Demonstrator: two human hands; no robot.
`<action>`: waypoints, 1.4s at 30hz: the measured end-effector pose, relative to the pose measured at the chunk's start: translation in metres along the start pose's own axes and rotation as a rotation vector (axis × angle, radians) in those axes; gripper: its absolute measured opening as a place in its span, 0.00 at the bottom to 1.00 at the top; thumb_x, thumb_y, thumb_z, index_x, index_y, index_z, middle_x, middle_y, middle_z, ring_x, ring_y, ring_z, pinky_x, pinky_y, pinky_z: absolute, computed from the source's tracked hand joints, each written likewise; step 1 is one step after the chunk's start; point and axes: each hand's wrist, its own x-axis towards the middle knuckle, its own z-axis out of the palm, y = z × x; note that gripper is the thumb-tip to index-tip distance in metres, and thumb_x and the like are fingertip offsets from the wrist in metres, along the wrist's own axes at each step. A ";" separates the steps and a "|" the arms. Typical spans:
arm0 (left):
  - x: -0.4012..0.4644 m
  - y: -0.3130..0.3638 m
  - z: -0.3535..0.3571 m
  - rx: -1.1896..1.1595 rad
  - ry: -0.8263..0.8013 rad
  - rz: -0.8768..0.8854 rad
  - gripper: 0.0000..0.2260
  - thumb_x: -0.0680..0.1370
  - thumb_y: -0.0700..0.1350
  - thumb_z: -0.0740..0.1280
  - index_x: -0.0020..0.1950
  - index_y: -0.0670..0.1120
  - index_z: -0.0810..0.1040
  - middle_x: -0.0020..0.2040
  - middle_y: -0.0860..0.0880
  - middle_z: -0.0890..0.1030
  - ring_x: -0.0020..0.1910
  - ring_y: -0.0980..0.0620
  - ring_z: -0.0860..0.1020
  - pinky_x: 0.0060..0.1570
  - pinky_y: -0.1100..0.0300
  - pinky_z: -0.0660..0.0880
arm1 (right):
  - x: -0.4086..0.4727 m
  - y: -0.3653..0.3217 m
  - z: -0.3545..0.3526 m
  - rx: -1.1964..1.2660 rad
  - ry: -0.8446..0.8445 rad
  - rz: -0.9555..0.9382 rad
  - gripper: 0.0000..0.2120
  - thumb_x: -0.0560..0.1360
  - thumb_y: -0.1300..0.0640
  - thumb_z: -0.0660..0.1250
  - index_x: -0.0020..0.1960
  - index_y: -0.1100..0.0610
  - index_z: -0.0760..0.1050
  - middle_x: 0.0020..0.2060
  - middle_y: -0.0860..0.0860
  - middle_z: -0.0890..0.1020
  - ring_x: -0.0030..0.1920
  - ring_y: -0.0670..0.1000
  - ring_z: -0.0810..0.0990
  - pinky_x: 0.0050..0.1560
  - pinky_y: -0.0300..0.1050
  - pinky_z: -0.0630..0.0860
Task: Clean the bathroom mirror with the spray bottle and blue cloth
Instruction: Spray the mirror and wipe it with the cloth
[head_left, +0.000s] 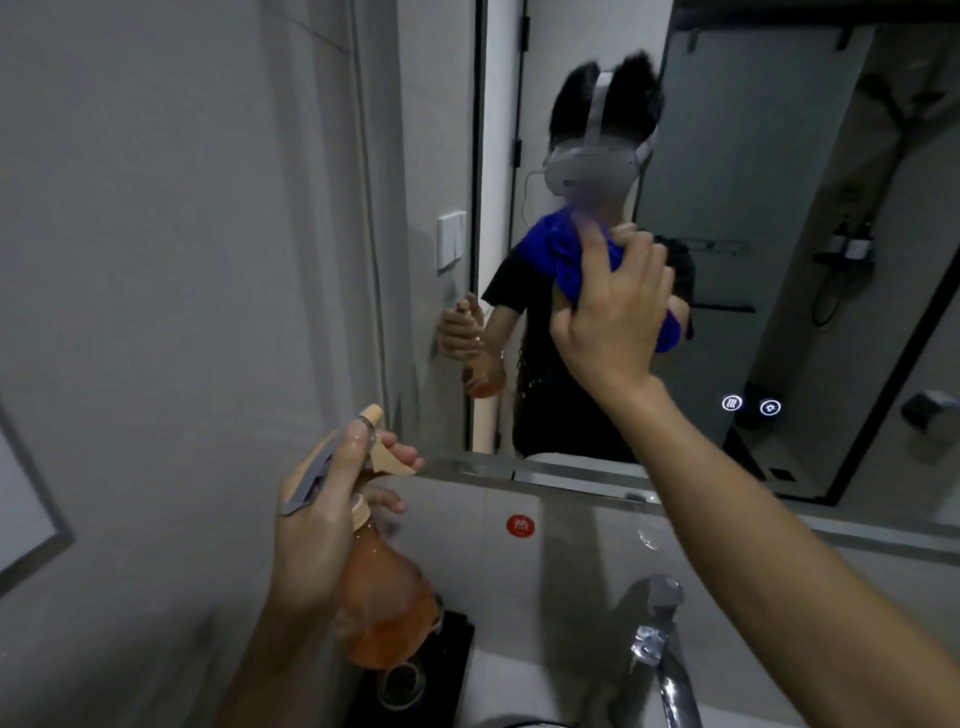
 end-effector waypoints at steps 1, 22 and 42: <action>0.002 0.003 -0.001 -0.015 -0.007 0.013 0.21 0.74 0.64 0.70 0.56 0.50 0.85 0.43 0.42 0.86 0.46 0.41 0.85 0.33 0.58 0.80 | -0.008 -0.012 0.009 -0.015 -0.020 -0.022 0.30 0.70 0.56 0.64 0.72 0.56 0.67 0.57 0.64 0.74 0.56 0.64 0.72 0.56 0.58 0.70; 0.009 0.004 -0.009 0.008 -0.069 0.034 0.19 0.76 0.63 0.68 0.55 0.50 0.85 0.45 0.41 0.85 0.48 0.38 0.85 0.34 0.55 0.80 | 0.034 -0.009 -0.011 -0.034 -0.002 -0.086 0.27 0.70 0.60 0.63 0.70 0.55 0.71 0.54 0.61 0.75 0.51 0.62 0.73 0.48 0.53 0.67; 0.016 -0.009 -0.030 0.062 -0.082 -0.006 0.21 0.78 0.63 0.67 0.52 0.46 0.85 0.46 0.39 0.86 0.49 0.38 0.85 0.32 0.57 0.81 | -0.111 0.030 0.020 -0.097 -0.246 -0.527 0.26 0.74 0.59 0.65 0.72 0.55 0.69 0.49 0.60 0.74 0.47 0.60 0.71 0.47 0.56 0.68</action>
